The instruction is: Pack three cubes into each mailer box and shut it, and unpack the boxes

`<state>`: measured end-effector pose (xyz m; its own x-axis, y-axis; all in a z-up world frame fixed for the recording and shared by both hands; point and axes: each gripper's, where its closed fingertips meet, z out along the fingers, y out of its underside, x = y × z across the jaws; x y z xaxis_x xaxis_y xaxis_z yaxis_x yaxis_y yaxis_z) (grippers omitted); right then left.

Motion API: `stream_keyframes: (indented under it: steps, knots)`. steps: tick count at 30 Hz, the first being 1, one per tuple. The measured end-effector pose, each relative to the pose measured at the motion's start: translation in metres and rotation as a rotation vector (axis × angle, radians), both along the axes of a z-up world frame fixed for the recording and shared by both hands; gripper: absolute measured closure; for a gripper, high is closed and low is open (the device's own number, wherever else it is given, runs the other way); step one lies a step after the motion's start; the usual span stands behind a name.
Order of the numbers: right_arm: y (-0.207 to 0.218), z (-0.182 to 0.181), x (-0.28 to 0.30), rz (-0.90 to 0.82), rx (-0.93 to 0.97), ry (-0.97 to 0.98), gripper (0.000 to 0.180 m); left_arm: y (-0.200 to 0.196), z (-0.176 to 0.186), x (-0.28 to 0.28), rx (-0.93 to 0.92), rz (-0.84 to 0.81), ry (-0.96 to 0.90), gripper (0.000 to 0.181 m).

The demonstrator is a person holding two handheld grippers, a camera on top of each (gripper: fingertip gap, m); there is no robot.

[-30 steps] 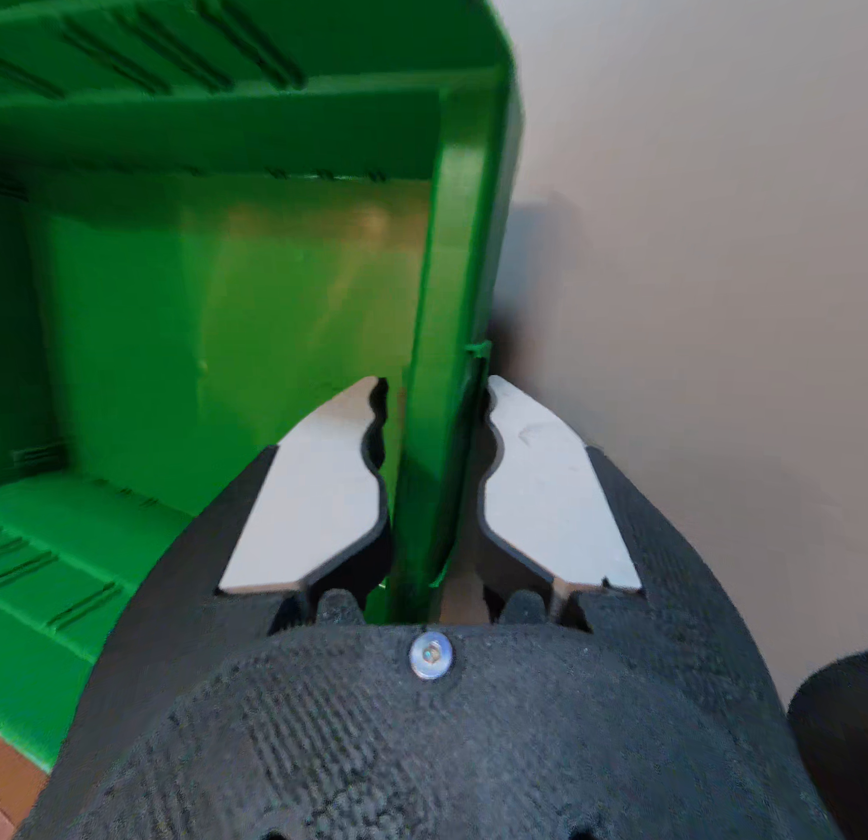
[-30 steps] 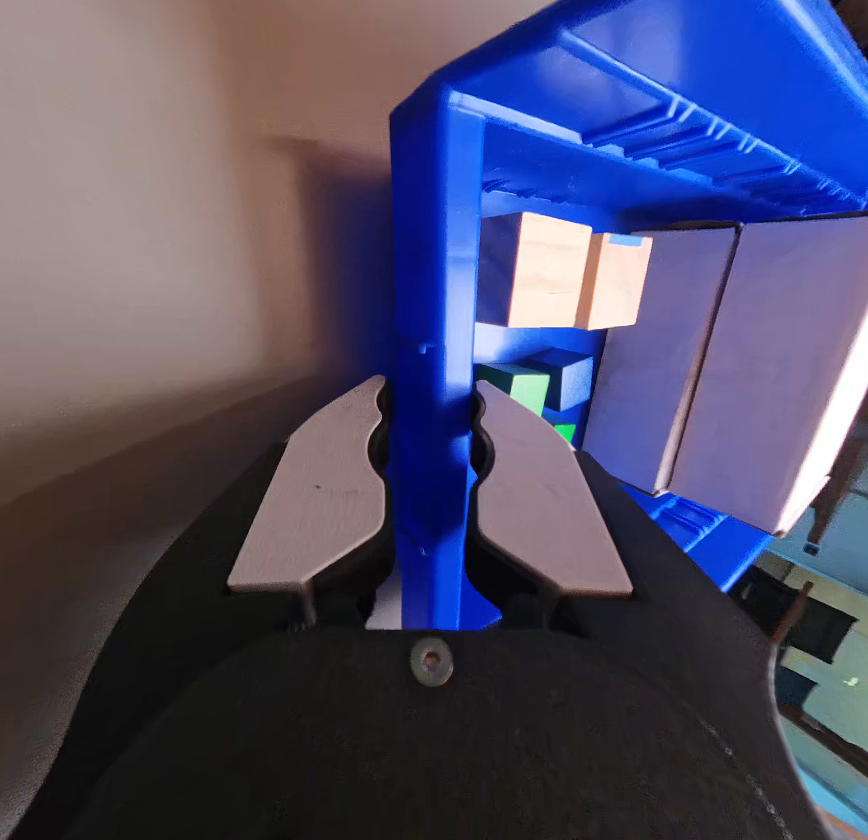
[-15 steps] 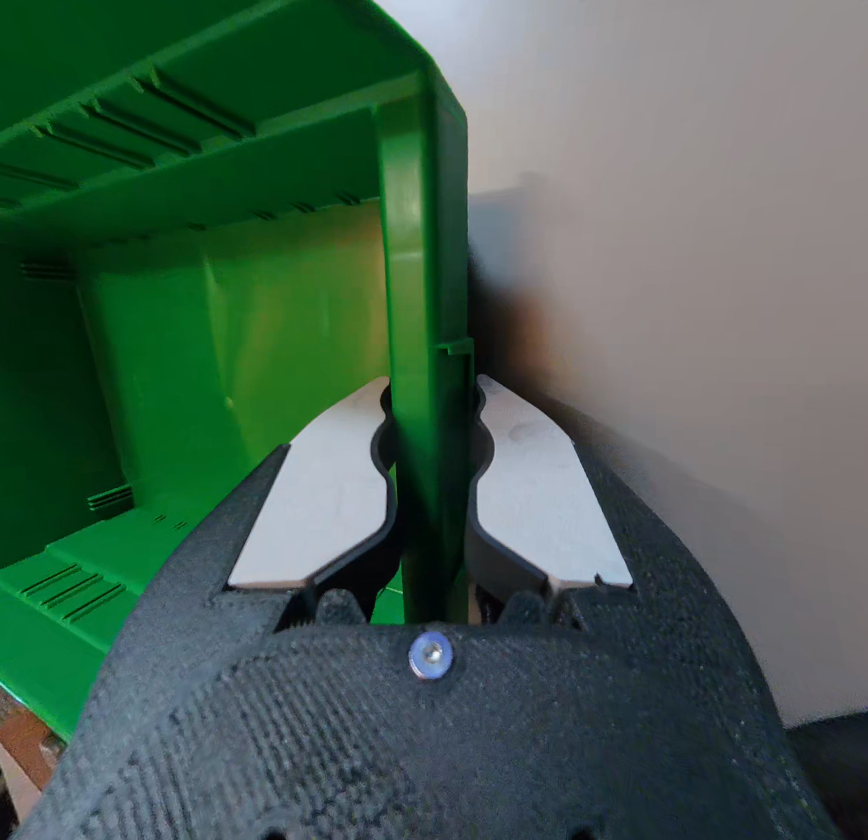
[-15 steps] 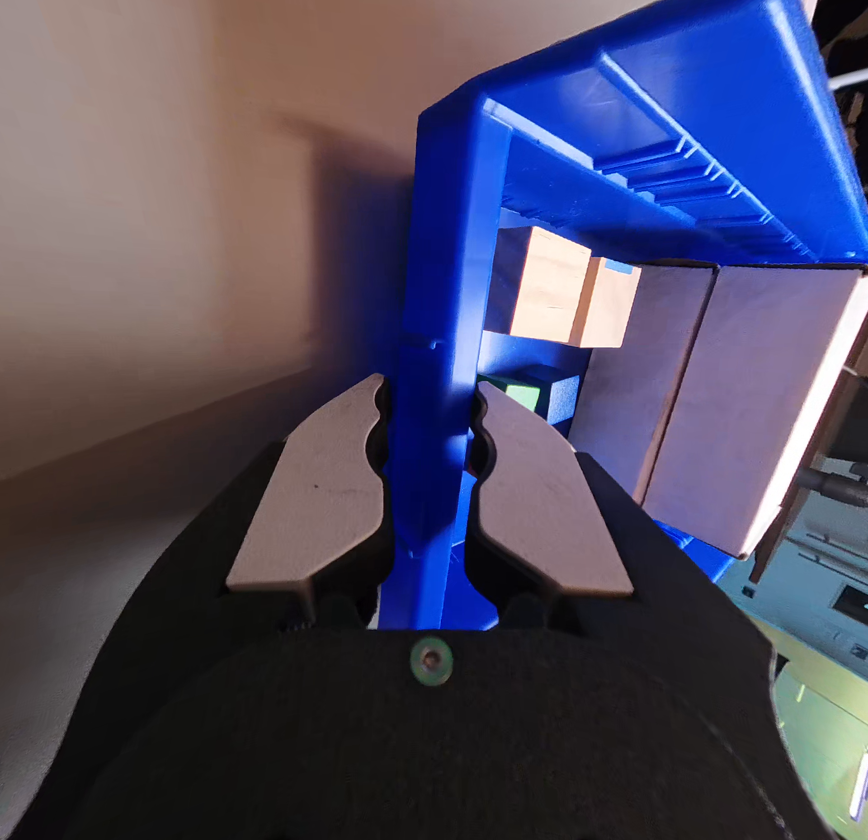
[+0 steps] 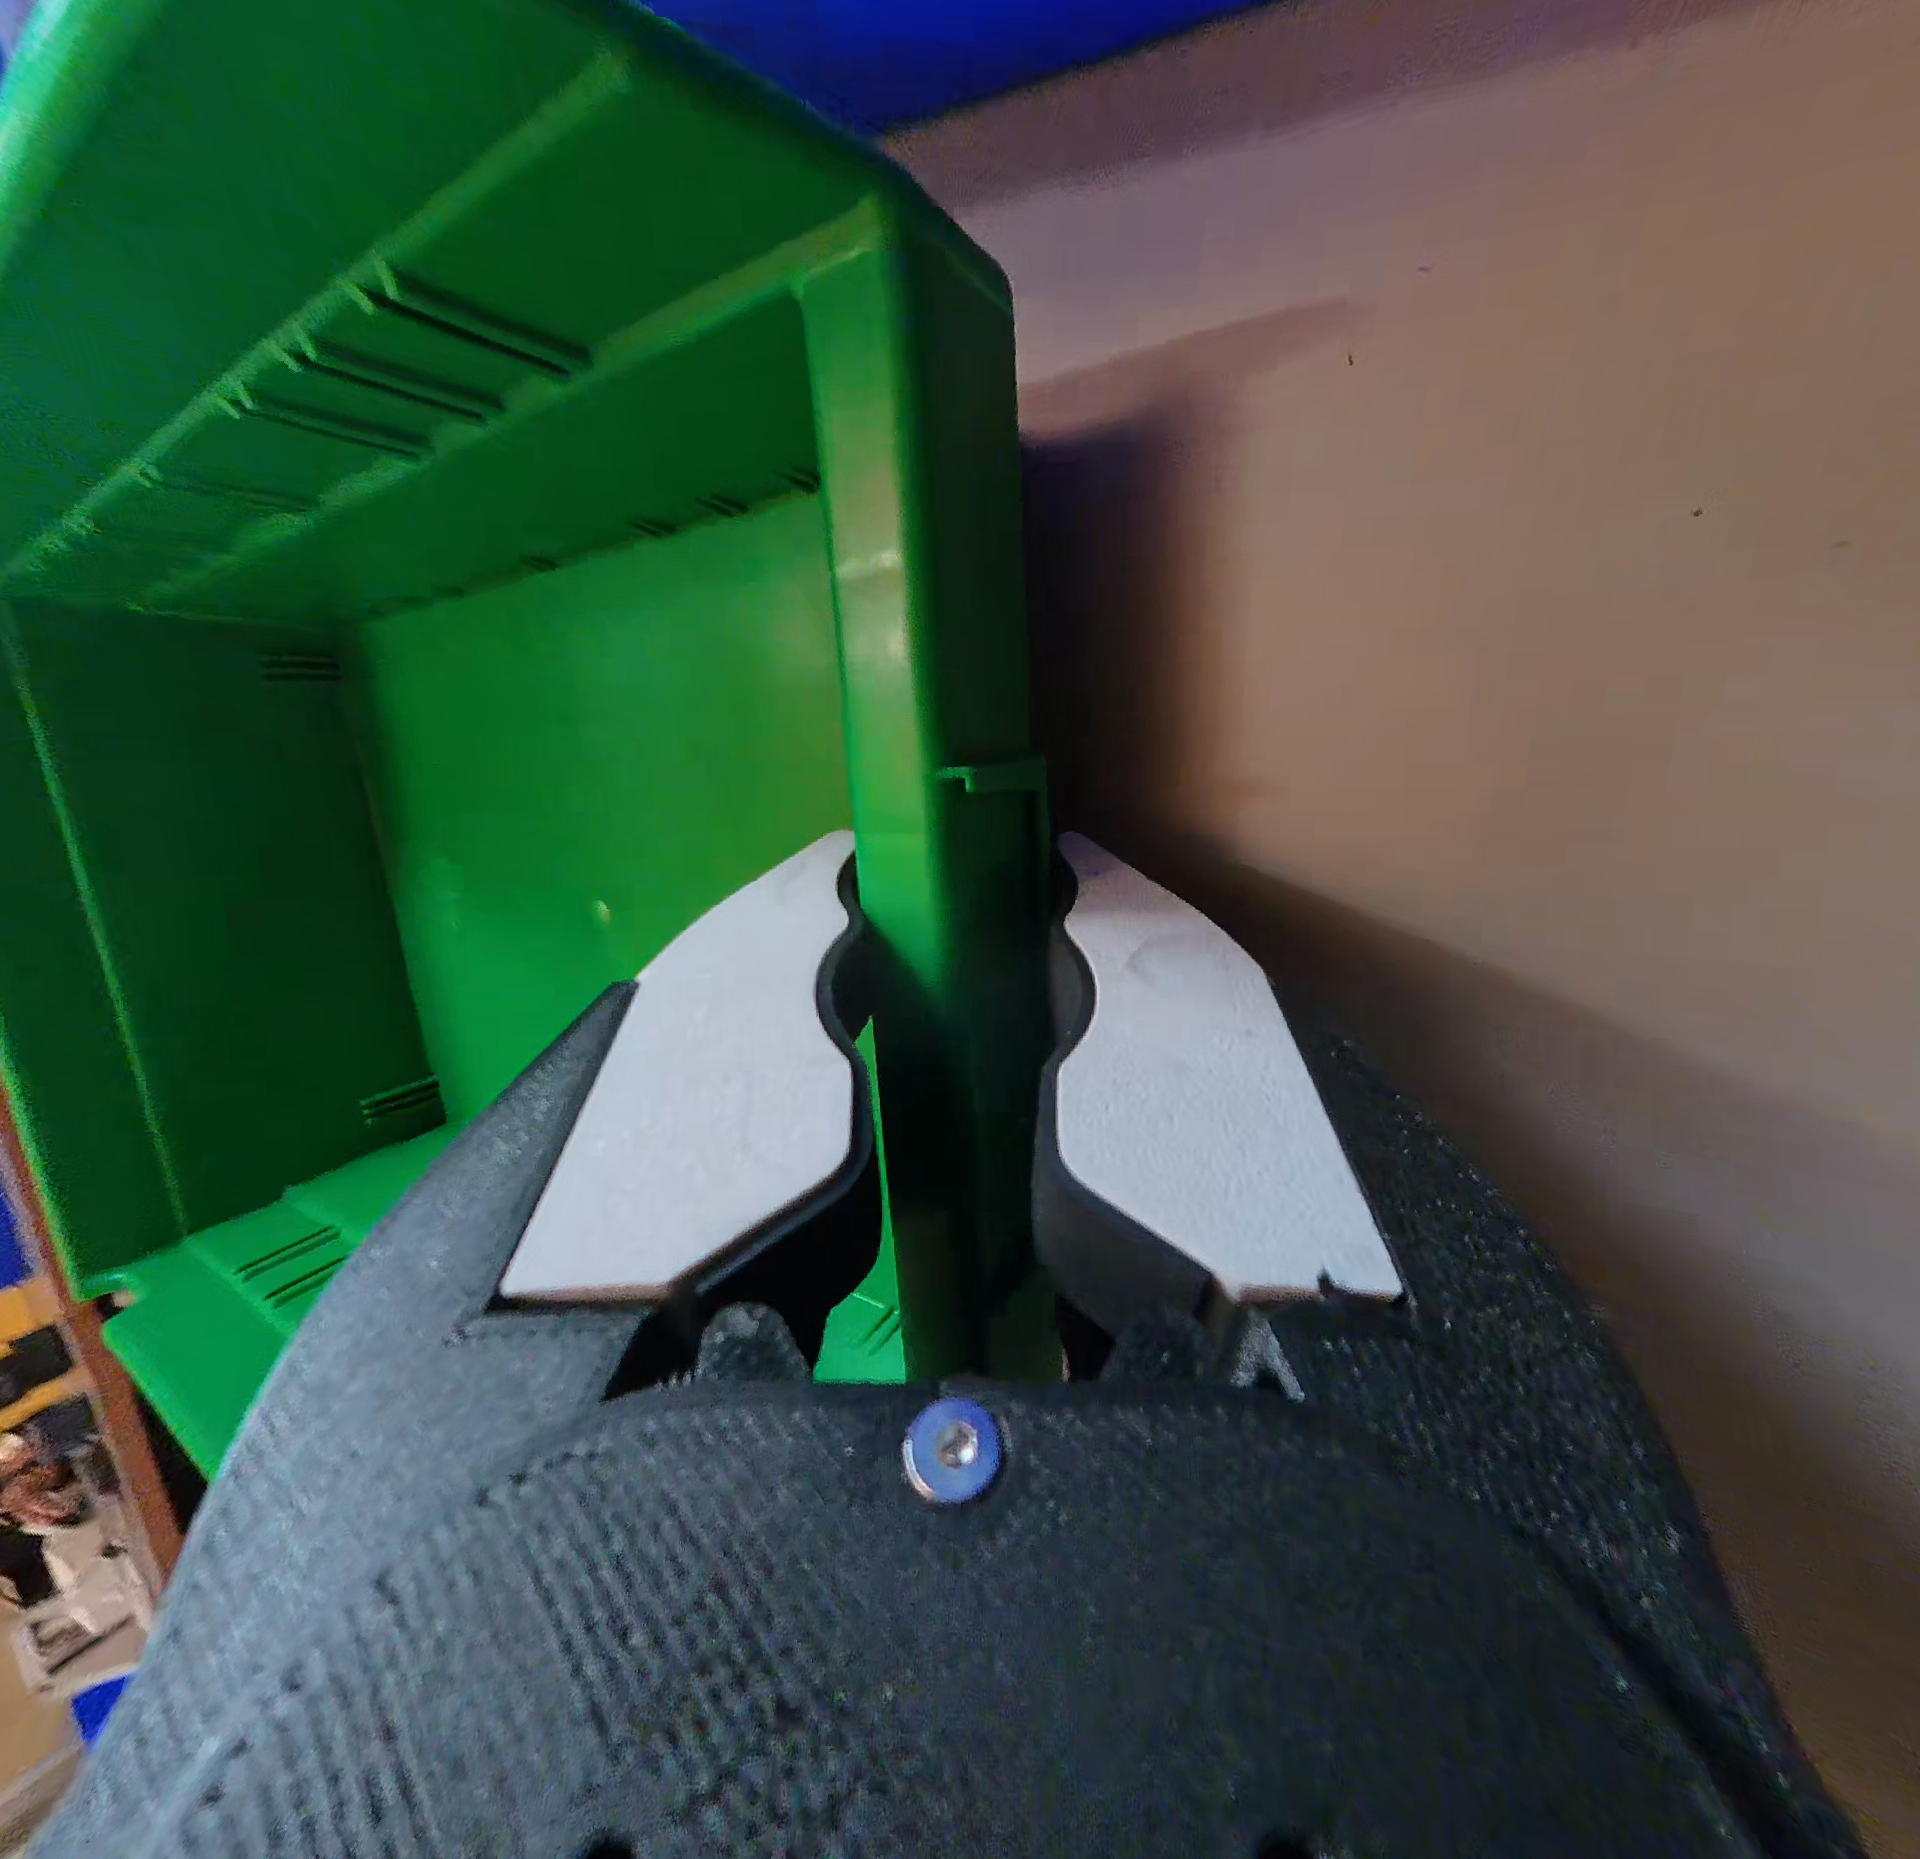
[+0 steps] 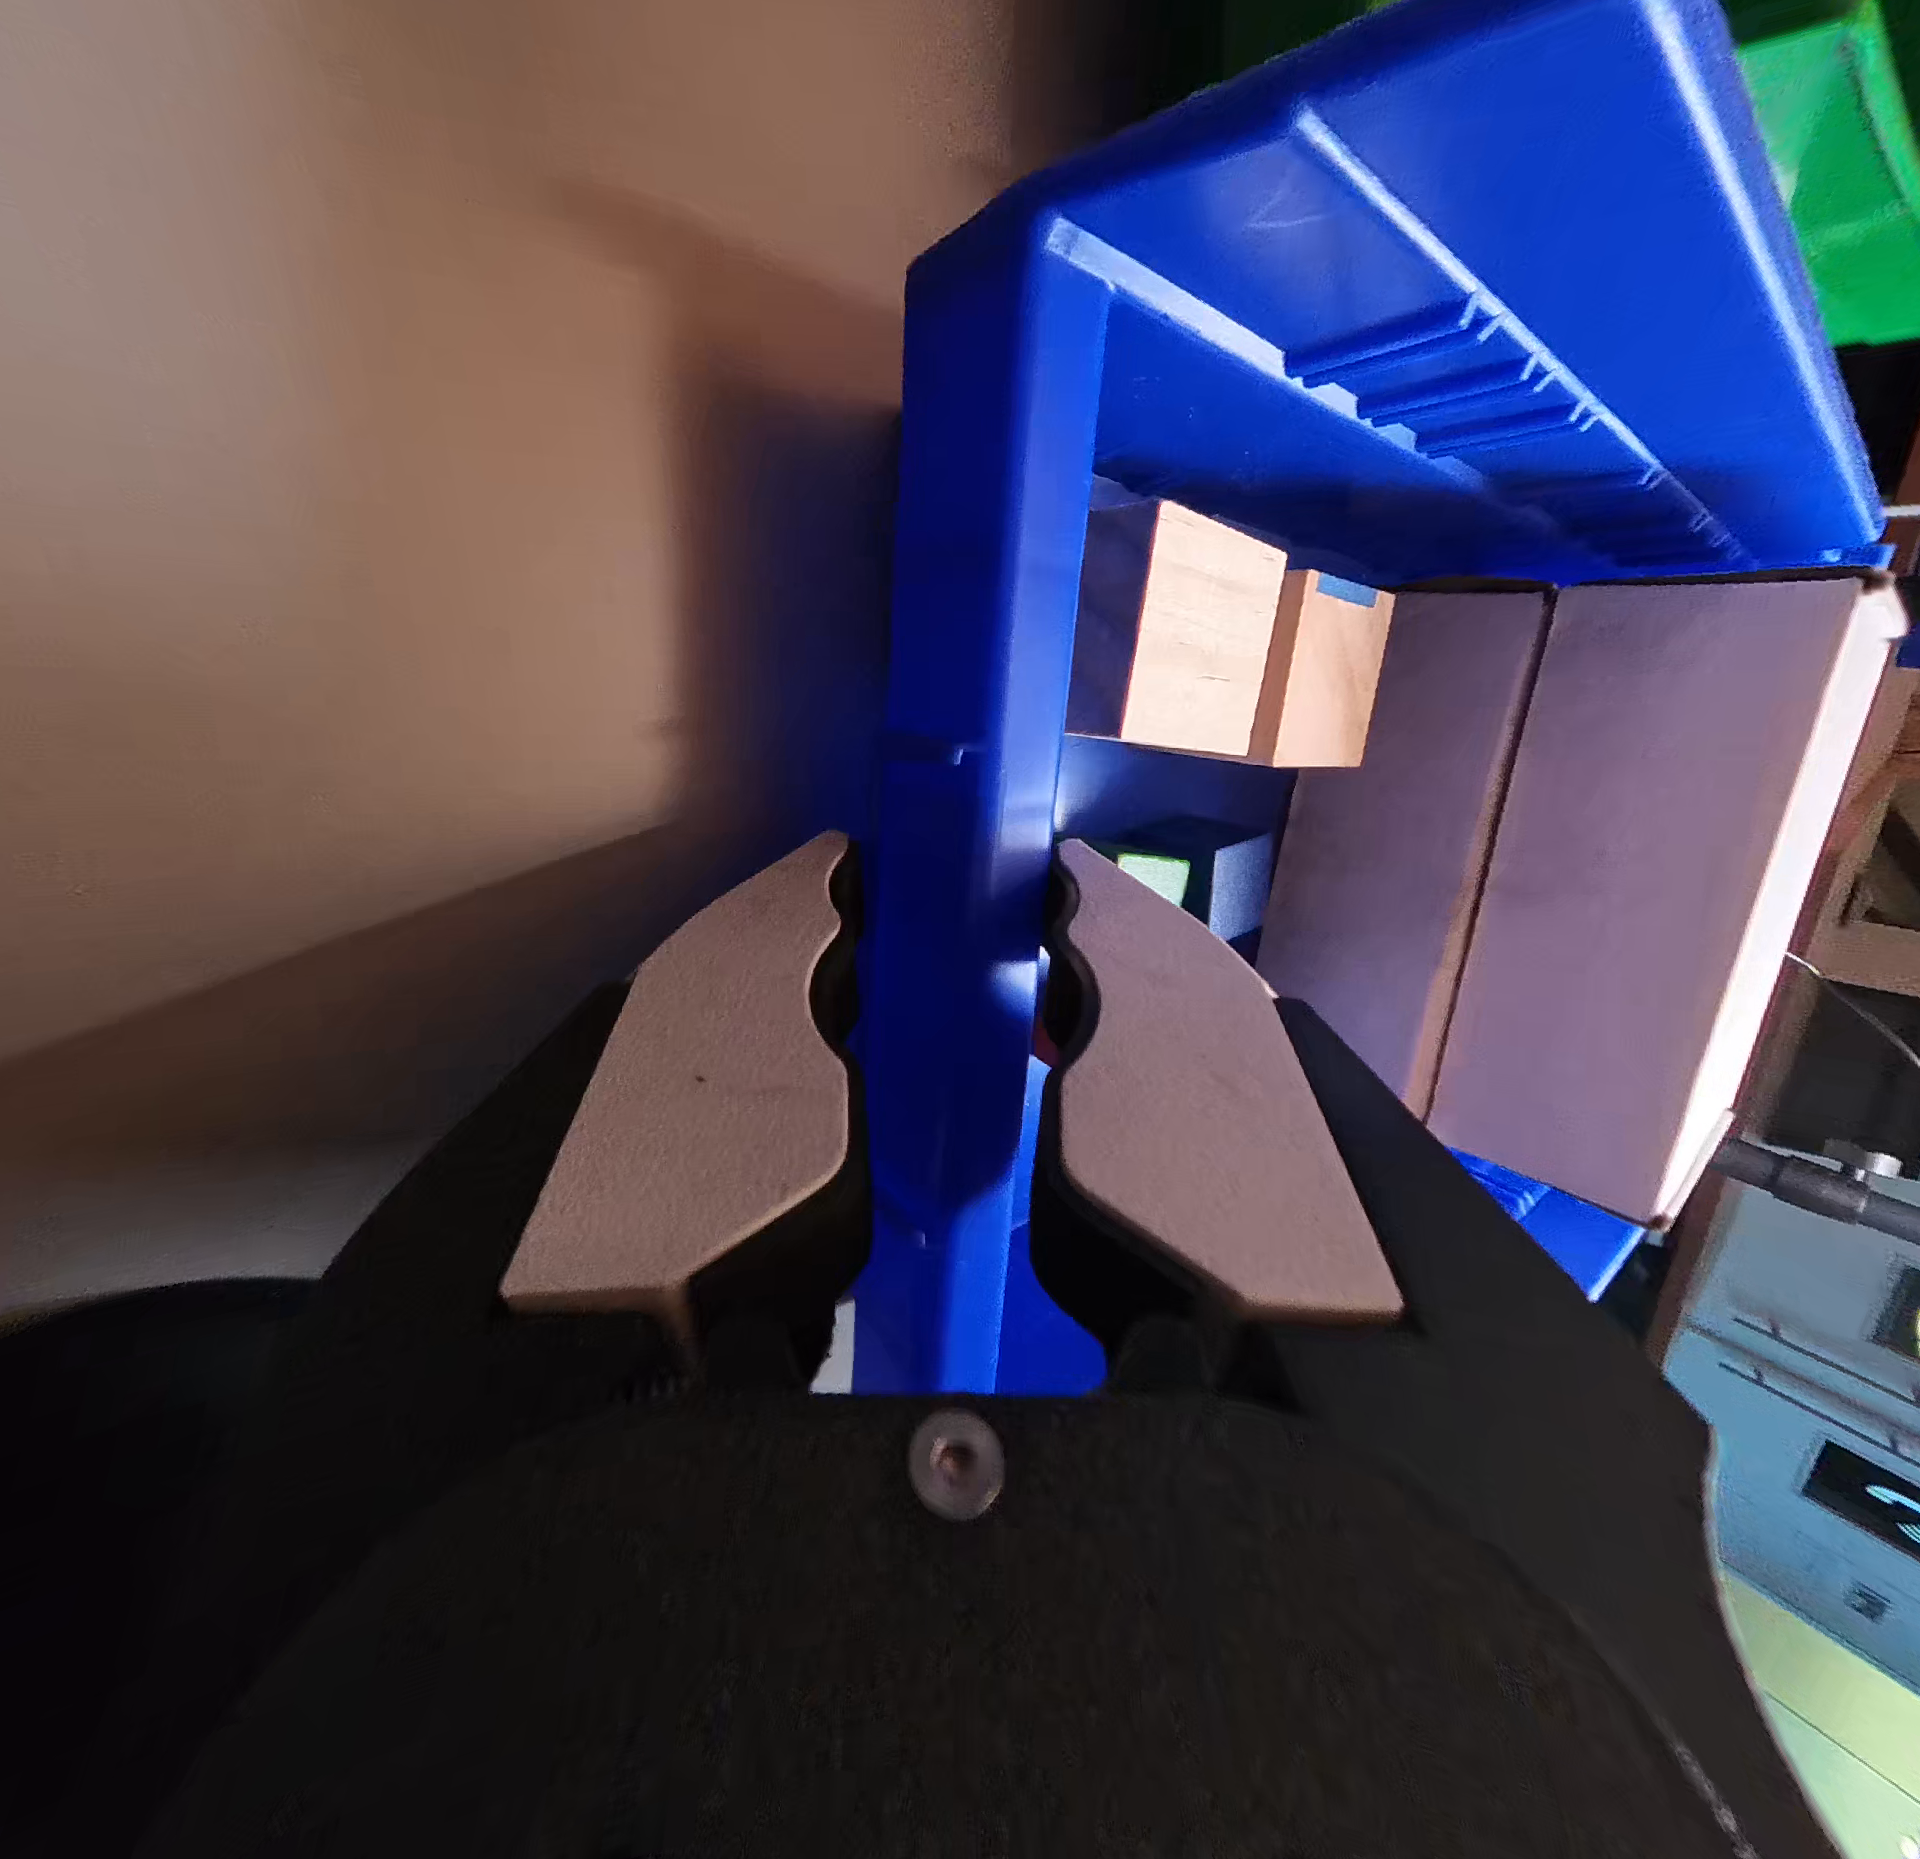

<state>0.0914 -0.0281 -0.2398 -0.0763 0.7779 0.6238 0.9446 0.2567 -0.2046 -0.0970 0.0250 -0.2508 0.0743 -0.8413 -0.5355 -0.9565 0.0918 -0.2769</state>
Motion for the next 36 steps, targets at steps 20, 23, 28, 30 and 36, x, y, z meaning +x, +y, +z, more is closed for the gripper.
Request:
stream_keyframes:
  steps: [20, 23, 28, 30, 36]
  knots:
    - [-0.004, 0.062, 0.111, -0.748, -0.101, 1.120, 0.135, -0.065, 0.063, 0.115, -0.271, 0.432, -1.062, 0.124]
    - [0.004, 0.049, 0.107, -0.780, -0.133, 1.079, 0.145, -0.051, 0.060, 0.118, -0.210, 0.483, -1.058, 0.136]
    - [0.011, 0.050, 0.113, -0.811, -0.074, 1.085, 0.168, -0.040, 0.055, 0.125, -0.068, 0.498, -0.986, 0.151]
    - [0.012, 0.050, 0.114, -0.818, -0.036, 1.067, 0.170, -0.037, 0.055, 0.124, -0.012, 0.512, -0.954, 0.154]
    - [0.004, 0.064, 0.120, -0.796, 0.072, 1.059, 0.172, -0.041, 0.070, 0.129, 0.006, 0.534, -1.028, 0.159]
